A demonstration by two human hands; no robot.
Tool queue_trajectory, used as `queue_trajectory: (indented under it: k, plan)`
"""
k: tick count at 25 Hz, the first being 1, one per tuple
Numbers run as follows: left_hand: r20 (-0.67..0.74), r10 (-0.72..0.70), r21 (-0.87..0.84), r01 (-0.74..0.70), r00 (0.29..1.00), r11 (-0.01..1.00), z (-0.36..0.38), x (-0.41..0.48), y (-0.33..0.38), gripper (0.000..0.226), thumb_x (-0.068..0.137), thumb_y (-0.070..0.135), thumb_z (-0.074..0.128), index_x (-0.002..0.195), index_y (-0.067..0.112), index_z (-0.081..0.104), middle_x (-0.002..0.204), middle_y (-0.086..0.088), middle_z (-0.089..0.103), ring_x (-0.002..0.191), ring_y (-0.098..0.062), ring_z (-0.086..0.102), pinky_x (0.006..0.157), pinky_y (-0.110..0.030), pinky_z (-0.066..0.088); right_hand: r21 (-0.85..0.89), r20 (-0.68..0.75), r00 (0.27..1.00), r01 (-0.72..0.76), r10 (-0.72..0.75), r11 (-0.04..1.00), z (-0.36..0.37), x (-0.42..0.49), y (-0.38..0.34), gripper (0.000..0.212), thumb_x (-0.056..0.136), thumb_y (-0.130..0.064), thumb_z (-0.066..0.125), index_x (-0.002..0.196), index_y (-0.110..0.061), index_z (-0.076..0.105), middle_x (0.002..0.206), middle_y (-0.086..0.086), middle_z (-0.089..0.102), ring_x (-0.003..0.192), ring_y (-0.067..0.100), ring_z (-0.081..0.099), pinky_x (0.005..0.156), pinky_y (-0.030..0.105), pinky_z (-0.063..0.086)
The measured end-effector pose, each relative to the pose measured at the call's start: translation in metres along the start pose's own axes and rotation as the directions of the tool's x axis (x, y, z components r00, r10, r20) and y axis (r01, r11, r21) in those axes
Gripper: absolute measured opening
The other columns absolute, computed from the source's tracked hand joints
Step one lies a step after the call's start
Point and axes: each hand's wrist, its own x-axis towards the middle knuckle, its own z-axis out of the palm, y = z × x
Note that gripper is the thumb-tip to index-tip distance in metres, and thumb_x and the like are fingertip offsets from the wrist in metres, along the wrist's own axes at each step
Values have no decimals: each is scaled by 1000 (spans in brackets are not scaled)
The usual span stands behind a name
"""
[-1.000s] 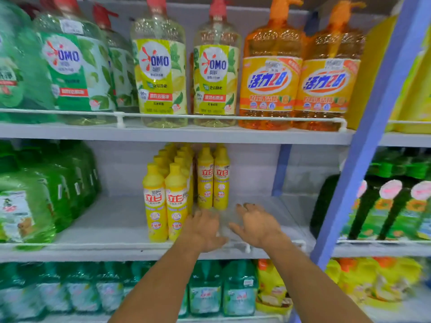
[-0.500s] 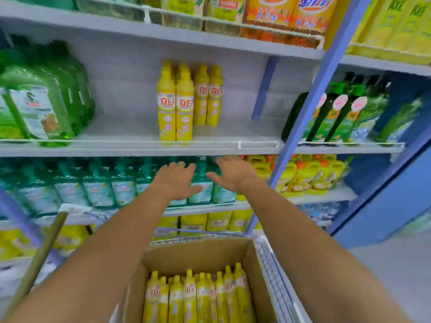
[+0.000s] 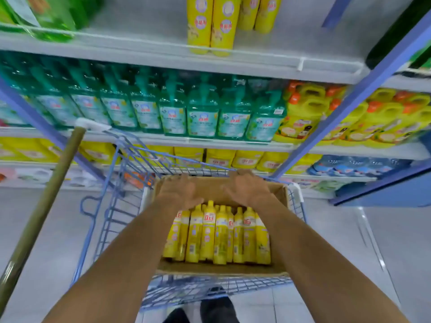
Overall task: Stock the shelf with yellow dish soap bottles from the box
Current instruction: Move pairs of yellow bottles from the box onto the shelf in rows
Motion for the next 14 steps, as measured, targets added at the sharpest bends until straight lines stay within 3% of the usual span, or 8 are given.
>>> queue_trajectory:
  k: [2,4,8,11,14]
  plan:
    - [129,-19,-61,27,991,998,41,15,11,73,86,72,50,140,23,47,148,-12,44,137,-35,42,107,-47,42,26,140,989,-59,55,998,42,6,22,67,99,-64,38,138,-12,55,144,14,53,133,34,49,103,46,44]
    - [219,-37,-107,62,975,992,76,22,16,77,89,69,50,148,21,36,152,-13,37,140,-36,38,106,-50,43,58,204,975,-102,88,993,82,10,41,65,98,-64,38,131,-12,58,138,14,56,128,35,52,100,45,46]
    - [278,-110,-137,153,954,979,124,44,3,83,91,69,48,153,18,27,153,-15,35,141,-35,37,106,-49,43,89,294,954,-88,58,992,142,25,55,61,97,-65,39,135,-19,53,140,10,53,128,34,50,95,45,47]
    - [316,-124,-137,174,941,975,146,70,-15,81,89,69,50,149,16,33,148,-17,43,135,-38,44,104,-49,45,95,349,935,-109,70,989,176,38,52,70,98,-65,37,149,-17,40,143,11,51,132,35,47,98,47,47]
    - [302,-144,-165,201,942,966,159,103,-30,76,87,69,52,140,16,41,142,-17,51,130,-40,48,103,-48,45,91,359,931,-112,72,990,201,56,47,73,98,-64,38,149,-12,39,146,12,46,131,36,48,99,51,49]
